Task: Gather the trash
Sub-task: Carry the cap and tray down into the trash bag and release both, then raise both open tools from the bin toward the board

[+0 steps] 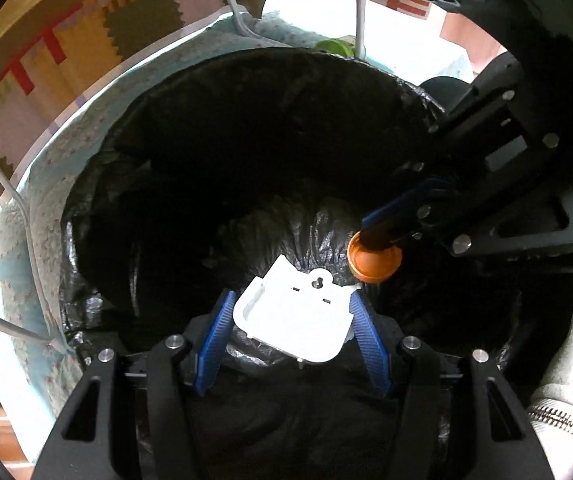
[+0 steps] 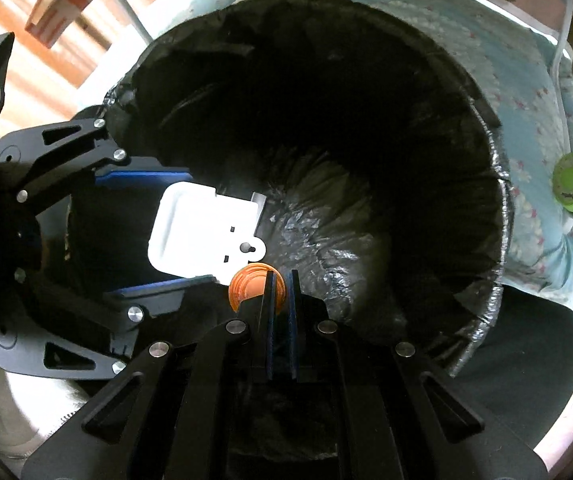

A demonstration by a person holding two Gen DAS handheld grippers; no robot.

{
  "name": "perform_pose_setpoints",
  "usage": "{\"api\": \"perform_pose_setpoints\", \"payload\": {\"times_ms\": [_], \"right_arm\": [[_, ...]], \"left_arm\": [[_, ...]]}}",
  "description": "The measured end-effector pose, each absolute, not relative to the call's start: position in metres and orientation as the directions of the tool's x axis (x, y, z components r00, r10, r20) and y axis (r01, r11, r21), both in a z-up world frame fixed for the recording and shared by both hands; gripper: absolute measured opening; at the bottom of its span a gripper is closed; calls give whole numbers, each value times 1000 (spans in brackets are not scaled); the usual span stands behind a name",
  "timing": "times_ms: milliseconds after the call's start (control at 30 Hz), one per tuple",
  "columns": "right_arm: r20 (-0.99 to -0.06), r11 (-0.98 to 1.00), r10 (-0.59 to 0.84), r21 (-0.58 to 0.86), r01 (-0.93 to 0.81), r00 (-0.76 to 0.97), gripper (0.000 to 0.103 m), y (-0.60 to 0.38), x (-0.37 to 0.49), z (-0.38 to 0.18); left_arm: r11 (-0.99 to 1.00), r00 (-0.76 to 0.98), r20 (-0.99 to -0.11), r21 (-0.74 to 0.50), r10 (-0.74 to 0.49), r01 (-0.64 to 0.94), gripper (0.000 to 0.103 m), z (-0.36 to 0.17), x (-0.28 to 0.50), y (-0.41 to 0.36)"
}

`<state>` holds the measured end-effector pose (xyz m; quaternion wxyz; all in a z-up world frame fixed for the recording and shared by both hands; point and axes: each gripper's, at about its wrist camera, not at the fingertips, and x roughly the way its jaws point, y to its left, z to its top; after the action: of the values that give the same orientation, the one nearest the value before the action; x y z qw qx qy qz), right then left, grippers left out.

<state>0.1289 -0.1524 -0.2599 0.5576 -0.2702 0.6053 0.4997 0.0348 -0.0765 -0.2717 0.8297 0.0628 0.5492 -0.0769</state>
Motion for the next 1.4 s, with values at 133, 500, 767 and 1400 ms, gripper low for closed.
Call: {"api": "perform_pose_setpoints", "payload": {"times_ms": [133, 500, 767, 1400], "right_arm": [[-945, 350, 226, 305, -886, -236, 6, -152, 128, -261], [-940, 331, 246, 311, -891, -236, 31, -151, 124, -254], [-930, 342, 292, 318, -884, -221, 31, -156, 131, -234], [-857, 337, 511, 274, -901, -69, 39, -164, 161, -135]], "left_arm": [[983, 386, -920, 8, -65, 184, 57, -272, 35, -75], [985, 399, -912, -28, -94, 169, 64, -262, 36, -74], [990, 464, -878, -58, -113, 131, 64, -228, 33, -60], [995, 678, -729, -70, -95, 64, 64, -110, 32, -24]]}}
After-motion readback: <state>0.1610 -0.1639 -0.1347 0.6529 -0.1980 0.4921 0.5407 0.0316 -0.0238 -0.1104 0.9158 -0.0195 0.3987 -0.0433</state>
